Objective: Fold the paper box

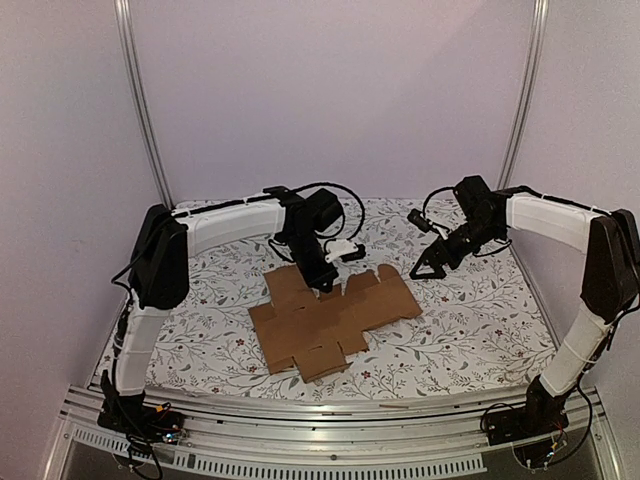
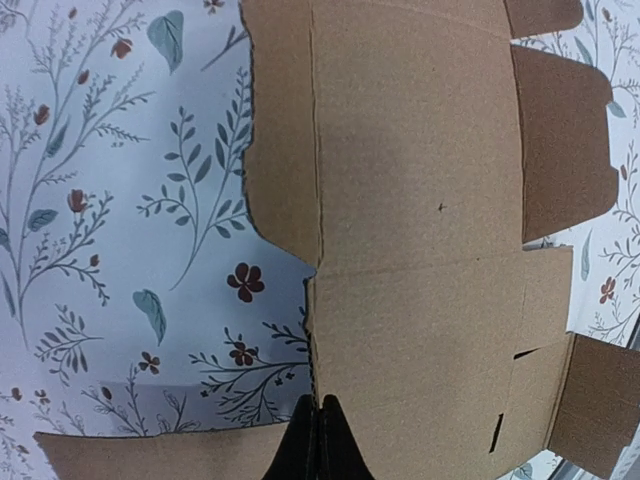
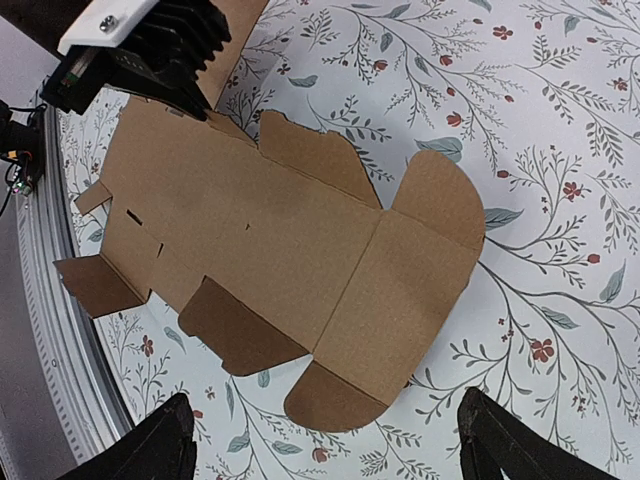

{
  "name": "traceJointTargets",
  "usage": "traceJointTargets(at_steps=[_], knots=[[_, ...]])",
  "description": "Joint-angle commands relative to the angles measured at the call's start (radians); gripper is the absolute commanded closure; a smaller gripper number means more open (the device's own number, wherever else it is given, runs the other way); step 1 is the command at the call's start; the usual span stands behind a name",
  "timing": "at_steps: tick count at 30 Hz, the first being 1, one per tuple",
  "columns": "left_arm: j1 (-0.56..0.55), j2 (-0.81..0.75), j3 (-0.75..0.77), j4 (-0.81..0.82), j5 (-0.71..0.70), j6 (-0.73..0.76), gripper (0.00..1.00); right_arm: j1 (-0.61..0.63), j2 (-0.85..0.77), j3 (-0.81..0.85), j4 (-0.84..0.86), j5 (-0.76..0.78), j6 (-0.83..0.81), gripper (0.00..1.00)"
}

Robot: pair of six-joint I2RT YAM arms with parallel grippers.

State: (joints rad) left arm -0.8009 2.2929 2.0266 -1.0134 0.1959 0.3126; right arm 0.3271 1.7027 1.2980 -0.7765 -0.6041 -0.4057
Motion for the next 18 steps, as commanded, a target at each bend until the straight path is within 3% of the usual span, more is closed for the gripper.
traceJointTargets(at_steps=[1, 3, 5, 9, 11, 15, 18], knots=[[-0.036, 0.006, 0.014, -0.087, 0.076, 0.070, 1.00, 0.006, -0.015, 0.021, -0.018, 0.001, -0.011, 0.10], [-0.061, 0.006, 0.028, -0.075, 0.005, 0.081, 0.87, 0.005, -0.010, 0.022, -0.021, -0.002, -0.012, 0.10], [-0.078, -0.007, 0.030, -0.018, -0.164, 0.003, 0.78, 0.006, -0.006, 0.025, -0.025, -0.002, -0.010, 0.10], [-0.078, -0.124, -0.027, 0.027, -0.495, -0.337, 0.67, 0.007, -0.014, 0.025, -0.030, 0.001, -0.014, 0.10], [-0.096, -0.275, -0.181, 0.091, -0.554, -0.553, 0.62, 0.006, -0.018, 0.023, -0.030, 0.004, -0.018, 0.10], [-0.141, -0.611, -0.638, 0.299, -0.631, -0.904, 0.49, 0.009, -0.002, 0.029, -0.040, -0.001, -0.028, 0.10], [-0.138, -0.772, -0.880, 0.362, -0.627, -1.121, 0.47, 0.022, 0.024, 0.045, -0.063, -0.005, -0.037, 0.10]])
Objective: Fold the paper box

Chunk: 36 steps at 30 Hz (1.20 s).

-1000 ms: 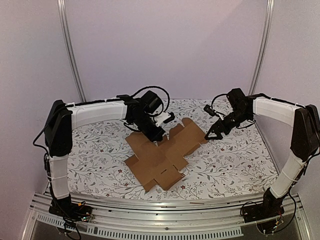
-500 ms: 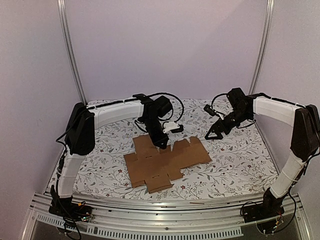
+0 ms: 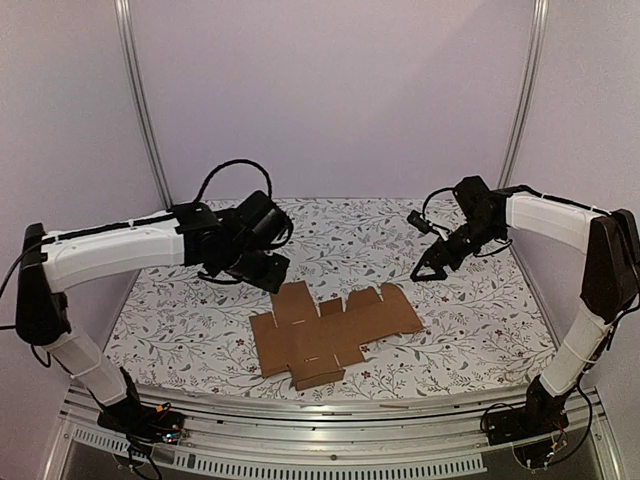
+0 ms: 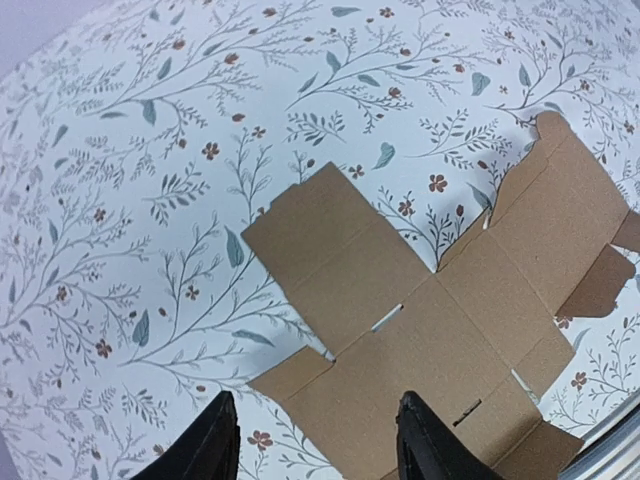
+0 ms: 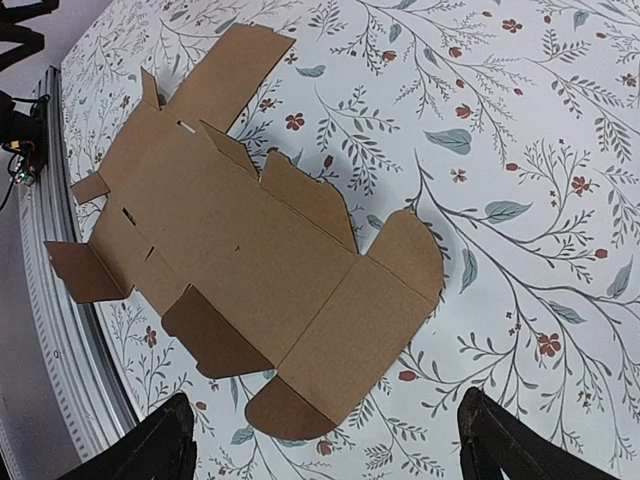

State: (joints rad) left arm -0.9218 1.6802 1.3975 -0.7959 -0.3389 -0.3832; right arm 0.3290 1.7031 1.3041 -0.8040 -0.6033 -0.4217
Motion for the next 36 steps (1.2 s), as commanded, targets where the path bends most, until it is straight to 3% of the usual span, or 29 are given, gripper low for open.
traceJointTargets(at_steps=[1, 7, 13, 19, 28, 36], knots=[[-0.015, -0.193, -0.303, 0.162, -0.074, -0.492, 0.47, 0.026, 0.029, 0.043, -0.041, -0.007, -0.022, 0.10], [-0.015, -0.286, -0.571, 0.404, 0.073, -0.725, 0.46, 0.057, 0.033, 0.049, -0.049, -0.002, -0.026, 0.10], [-0.013, -0.214, -0.581, 0.385, 0.102, -0.738, 0.46, 0.067, 0.036, 0.049, -0.053, 0.016, -0.030, 0.10], [0.021, -0.115, -0.535, 0.398, 0.144, -0.674, 0.46, 0.068, 0.121, 0.101, -0.103, 0.127, -0.037, 0.09], [0.112, -0.011, -0.459, 0.363, 0.218, -0.563, 0.48, 0.068, 0.221, 0.156, -0.185, 0.149, -0.041, 0.09], [0.176, 0.179, -0.237, 0.315, 0.264, -0.395, 0.50, 0.068, 0.209, 0.163, -0.205, 0.166, -0.059, 0.08]])
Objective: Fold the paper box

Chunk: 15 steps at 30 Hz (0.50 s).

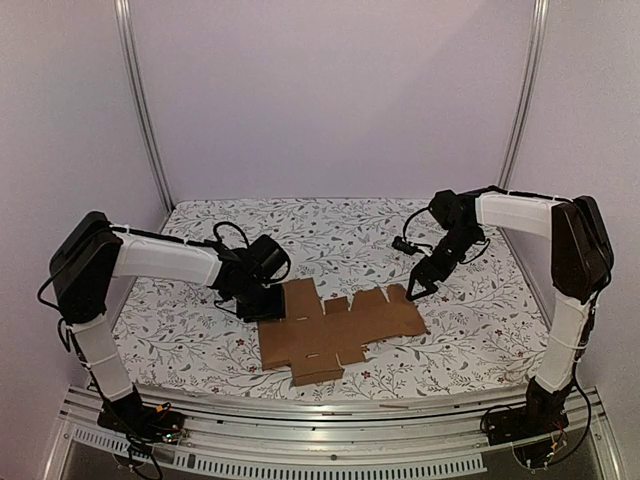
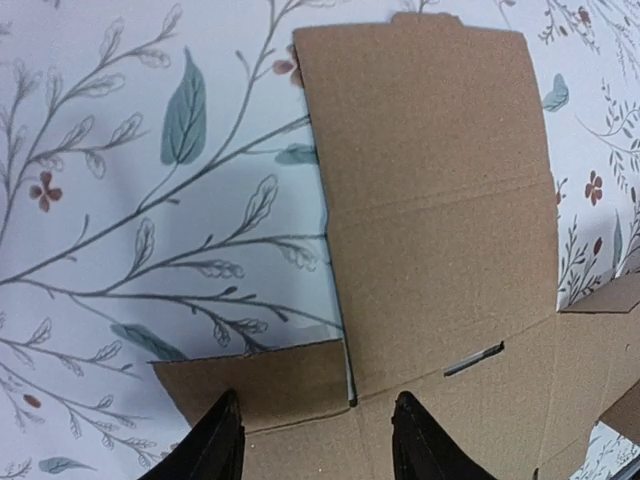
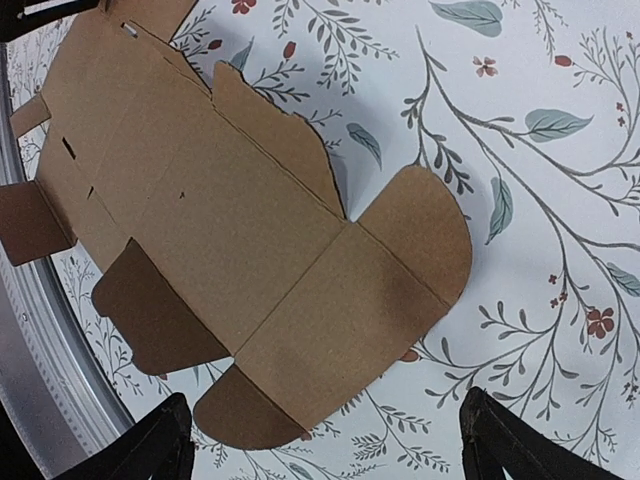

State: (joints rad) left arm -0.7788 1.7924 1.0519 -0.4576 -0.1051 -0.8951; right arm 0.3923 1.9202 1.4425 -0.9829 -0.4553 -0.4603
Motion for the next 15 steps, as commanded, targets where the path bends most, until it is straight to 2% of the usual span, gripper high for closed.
traceJointTargets(at_steps=[1, 4, 6, 10, 12, 15], knots=[[0.045, 0.097, 0.152, -0.025, 0.033, 0.142, 0.51, 0.004, -0.010, 0.025, -0.026, 0.020, -0.022, 0.08], [0.083, 0.220, 0.347, -0.016, 0.068, 0.246, 0.52, 0.004, -0.012, 0.028, -0.036, 0.007, -0.033, 0.07], [0.105, 0.312, 0.496, -0.006, 0.156, 0.337, 0.54, 0.000, -0.008, 0.033, -0.052, -0.020, -0.040, 0.07], [0.113, 0.419, 0.784, -0.157, 0.139, 0.437, 0.55, 0.008, -0.017, 0.032, -0.045, -0.016, -0.109, 0.06], [0.113, 0.372, 0.775, -0.164, 0.123, 0.420, 0.55, 0.036, -0.031, 0.025, -0.015, 0.054, -0.150, 0.05], [0.114, 0.262, 0.649, -0.131, 0.108, 0.374, 0.54, 0.101, -0.031, 0.032, -0.008, 0.114, -0.220, 0.06]])
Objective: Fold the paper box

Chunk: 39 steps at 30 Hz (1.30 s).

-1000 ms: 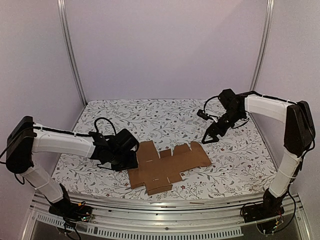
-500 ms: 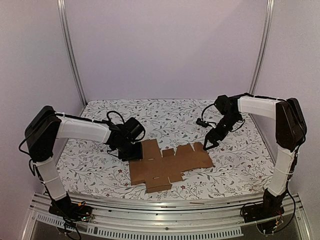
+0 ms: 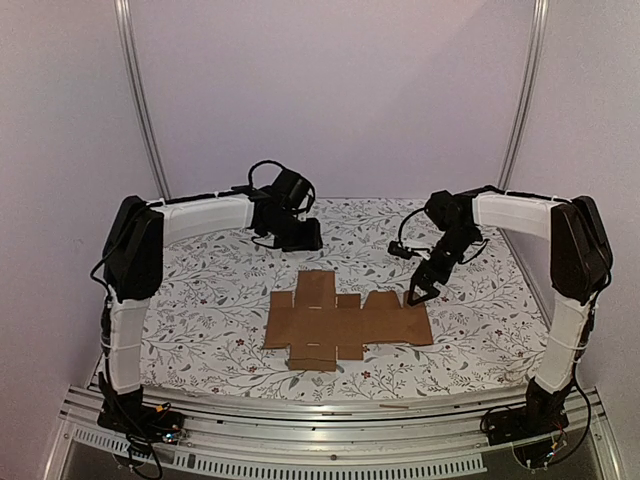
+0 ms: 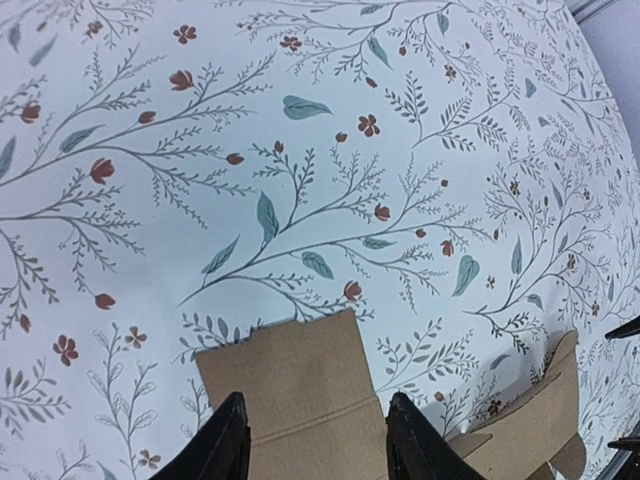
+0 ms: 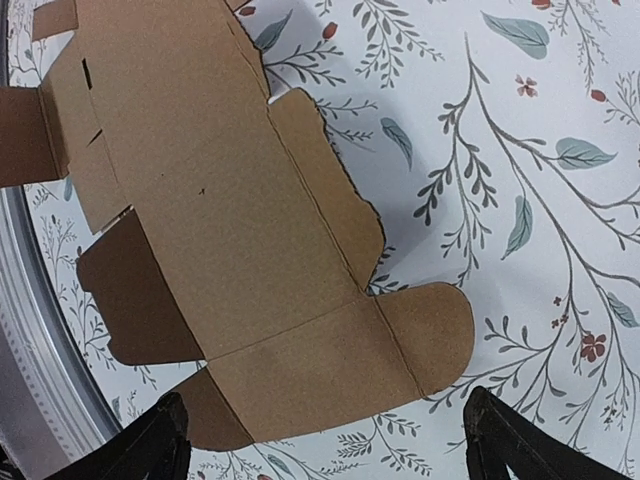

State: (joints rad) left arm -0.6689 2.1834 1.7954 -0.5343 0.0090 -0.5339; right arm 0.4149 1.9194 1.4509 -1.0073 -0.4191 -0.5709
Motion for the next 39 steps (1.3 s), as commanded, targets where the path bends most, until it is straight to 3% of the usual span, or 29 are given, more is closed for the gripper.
traceJointTargets(at_steps=[1, 10, 15, 21, 25, 27, 30, 32, 37, 38, 39], knots=[[0.004, -0.161, -0.139, -0.050, -0.006, 0.003, 0.54, 0.094, -0.022, 0.032, 0.016, 0.082, -0.120, 0.06], [-0.003, -0.516, -0.626, 0.032, -0.030, -0.110, 0.53, 0.156, 0.129, 0.182, 0.034, 0.205, -0.199, 0.19], [-0.015, -0.683, -0.774, 0.033, -0.044, -0.143, 0.53, 0.159, 0.183, 0.214, 0.025, 0.189, -0.224, 0.31], [-0.017, -0.816, -0.866, 0.006, -0.087, -0.172, 0.53, 0.170, 0.225, 0.223, -0.001, 0.167, -0.220, 0.55], [-0.017, -0.869, -0.901, -0.005, -0.106, -0.184, 0.53, 0.171, 0.241, 0.220, -0.006, 0.149, -0.194, 0.80], [-0.017, -0.879, -0.902, -0.014, -0.114, -0.186, 0.53, 0.170, 0.246, 0.219, -0.004, 0.153, -0.159, 0.98], [-0.018, -0.880, -0.901, -0.017, -0.120, -0.200, 0.53, 0.165, 0.233, 0.181, 0.041, 0.191, -0.034, 1.00], [-0.021, -0.880, -0.901, -0.018, -0.133, -0.223, 0.53, 0.157, 0.210, 0.127, 0.097, 0.243, 0.112, 1.00], [-0.032, -0.870, -0.905, -0.017, -0.169, -0.323, 0.51, 0.143, 0.080, -0.118, 0.237, 0.210, 0.514, 1.00], [-0.038, -0.866, -0.907, -0.009, -0.170, -0.339, 0.50, 0.144, 0.048, -0.163, 0.267, 0.190, 0.557, 0.98], [-0.046, -0.859, -0.907, 0.002, -0.169, -0.348, 0.50, 0.150, 0.025, -0.188, 0.279, 0.167, 0.564, 0.87]])
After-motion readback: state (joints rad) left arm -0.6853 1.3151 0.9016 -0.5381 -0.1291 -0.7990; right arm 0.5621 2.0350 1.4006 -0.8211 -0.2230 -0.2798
